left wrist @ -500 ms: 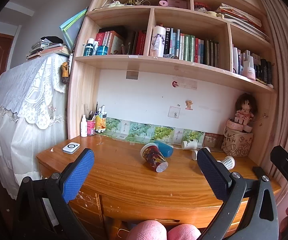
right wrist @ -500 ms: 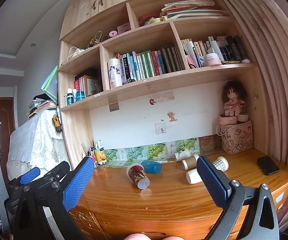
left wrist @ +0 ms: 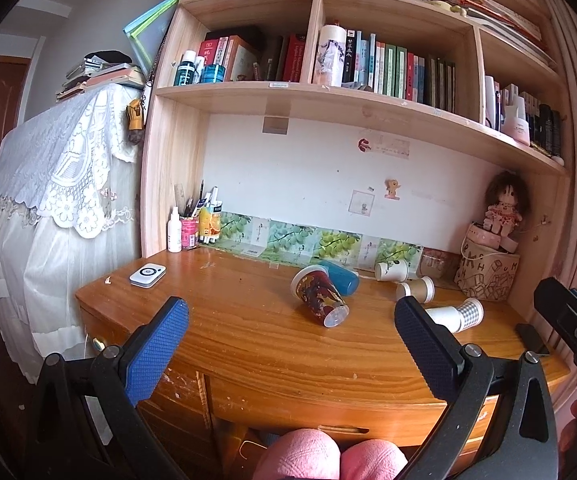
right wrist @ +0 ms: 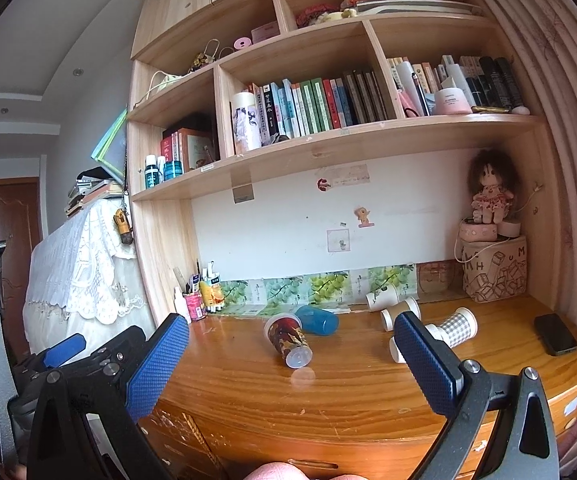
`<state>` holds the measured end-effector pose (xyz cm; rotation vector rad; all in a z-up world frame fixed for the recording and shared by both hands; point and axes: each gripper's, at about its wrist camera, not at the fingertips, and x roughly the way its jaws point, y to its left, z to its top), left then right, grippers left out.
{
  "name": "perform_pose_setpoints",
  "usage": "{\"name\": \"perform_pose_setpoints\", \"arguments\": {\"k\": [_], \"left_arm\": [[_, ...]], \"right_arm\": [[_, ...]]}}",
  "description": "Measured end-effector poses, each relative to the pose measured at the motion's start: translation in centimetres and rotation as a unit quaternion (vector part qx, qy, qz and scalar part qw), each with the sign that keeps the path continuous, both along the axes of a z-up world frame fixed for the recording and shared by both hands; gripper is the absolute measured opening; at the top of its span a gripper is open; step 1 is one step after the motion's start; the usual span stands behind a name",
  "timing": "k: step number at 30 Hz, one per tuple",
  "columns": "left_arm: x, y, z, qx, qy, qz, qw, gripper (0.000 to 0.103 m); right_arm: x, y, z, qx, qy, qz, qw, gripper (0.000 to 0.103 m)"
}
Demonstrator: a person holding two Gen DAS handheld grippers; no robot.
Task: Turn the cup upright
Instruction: 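Move the right tool toward the blue plastic cup lying on the desk, then lower the open right tool over the blue cup's body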
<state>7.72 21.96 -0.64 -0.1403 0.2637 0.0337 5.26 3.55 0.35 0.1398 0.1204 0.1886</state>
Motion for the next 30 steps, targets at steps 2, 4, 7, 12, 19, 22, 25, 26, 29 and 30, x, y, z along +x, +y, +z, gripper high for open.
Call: {"name": "perform_pose_setpoints", "arguments": {"k": [2,4,7,12,19,22,25,26,29,30], "left_arm": [[0.5,0.0,-0.3,0.001,0.006,0.003,1.0000,0.103],[1.1,0.1,-0.5,0.000,0.013,0.005,0.9999,0.103],[2.2,0.3,-1.0,-0.002,0.024,0.005,0.9997,0.103],[4.1,0.7,-1.6,-0.003,0.042,0.005,0.9991,0.103],[7.6,1.3,-2.1,-0.020,0.074,-0.019,0.9969,0.103],[8.7,1.2,-2.2,-0.007,0.072,-0.008,0.9974,0.103],[9.3,1.1,-2.5,0.010,0.067,-0.004,0.9977,0.103],[9.5,1.1,-2.6,0.012,0.068,-0.006,0.9976,0.103],[10.3,1.2,-3.0,0.006,0.078,-0.017,0.9968,0.103],[10.6,1.3,-3.2,0.003,0.081,-0.019,0.9965,0.103]], "right_arm": [[1.1,0.2,0.0,-0.011,0.003,0.003,1.000,0.103],[2.1,0.4,0.1,-0.018,0.006,0.005,1.000,0.103],[3.8,0.5,0.1,-0.025,0.015,0.006,1.000,0.103],[6.8,0.6,0.0,-0.038,0.027,-0.005,0.999,0.103],[11.3,0.9,0.2,-0.079,0.022,-0.030,0.996,0.103],[13.7,0.6,0.8,-0.074,0.036,-0.027,0.996,0.103],[16.2,0.4,1.5,-0.070,0.056,-0.031,0.995,0.103],[17.2,0.3,1.8,-0.070,0.065,-0.029,0.995,0.103],[20.2,0.0,2.6,-0.059,0.086,-0.013,0.994,0.103],[21.2,0.0,2.9,-0.056,0.092,-0.009,0.994,0.103]]}}
